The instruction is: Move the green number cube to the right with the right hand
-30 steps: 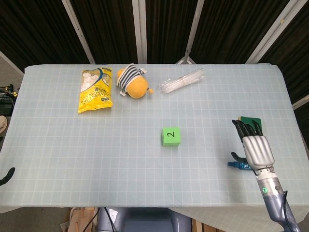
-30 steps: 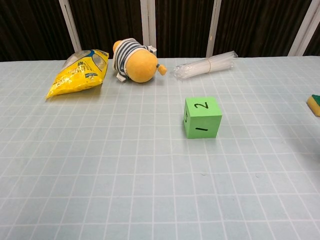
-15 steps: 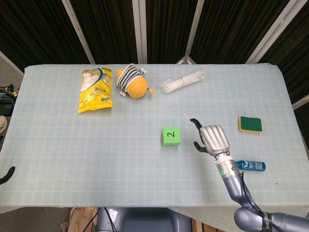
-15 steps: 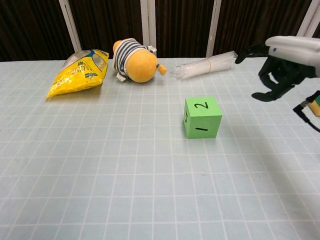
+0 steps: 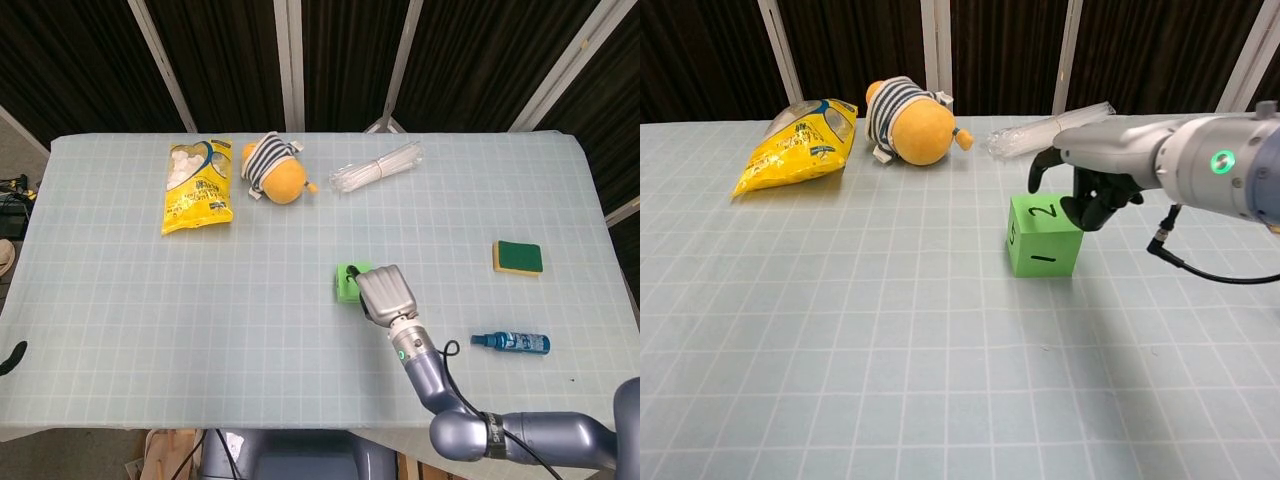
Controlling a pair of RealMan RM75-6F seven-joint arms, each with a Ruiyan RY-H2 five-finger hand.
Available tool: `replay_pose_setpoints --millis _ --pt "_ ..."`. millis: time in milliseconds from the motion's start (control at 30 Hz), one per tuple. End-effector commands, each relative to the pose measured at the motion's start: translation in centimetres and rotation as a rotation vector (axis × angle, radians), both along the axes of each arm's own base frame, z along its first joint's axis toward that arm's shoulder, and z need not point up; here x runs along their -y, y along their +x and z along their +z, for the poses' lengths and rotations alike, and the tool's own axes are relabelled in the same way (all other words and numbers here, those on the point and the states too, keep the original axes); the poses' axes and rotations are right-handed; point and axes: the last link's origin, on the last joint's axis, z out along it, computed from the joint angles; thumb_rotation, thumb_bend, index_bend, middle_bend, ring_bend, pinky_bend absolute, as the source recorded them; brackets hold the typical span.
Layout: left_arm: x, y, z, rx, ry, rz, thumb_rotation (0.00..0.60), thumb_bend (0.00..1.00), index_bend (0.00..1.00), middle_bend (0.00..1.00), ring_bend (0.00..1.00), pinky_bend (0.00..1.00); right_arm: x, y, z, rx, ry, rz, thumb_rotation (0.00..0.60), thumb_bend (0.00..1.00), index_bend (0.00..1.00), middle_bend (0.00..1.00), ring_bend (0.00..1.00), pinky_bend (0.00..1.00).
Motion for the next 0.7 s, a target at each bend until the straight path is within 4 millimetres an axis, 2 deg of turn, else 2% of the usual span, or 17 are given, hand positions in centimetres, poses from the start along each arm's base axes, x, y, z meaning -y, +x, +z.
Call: replay_pose_setpoints --millis 33,433,700 --pt "0.0 -0.1 0.1 0.001 0.002 0.002 0.600 0.36 0.01 0.00 0.00 0.00 -0.6 2.3 -1.0 -0.031 0.035 0.014 0.600 0.71 0.25 0.88 0.88 0.75" --pt "-0.1 -0.2 0.1 0.004 -0.002 0.010 0.600 0.36 0.01 0.00 0.00 0.00 -0.6 4.4 -2.3 -0.093 0.054 -0.015 0.600 0.71 0.25 0.88 0.88 0.75" --pt "-0.2 -0.4 0.5 0.012 0.003 0.016 0.600 0.36 0.01 0.00 0.00 0.00 -0.3 4.3 -2.8 -0.135 0.057 -0.043 0.600 0.71 0.26 0.88 0.88 0.75"
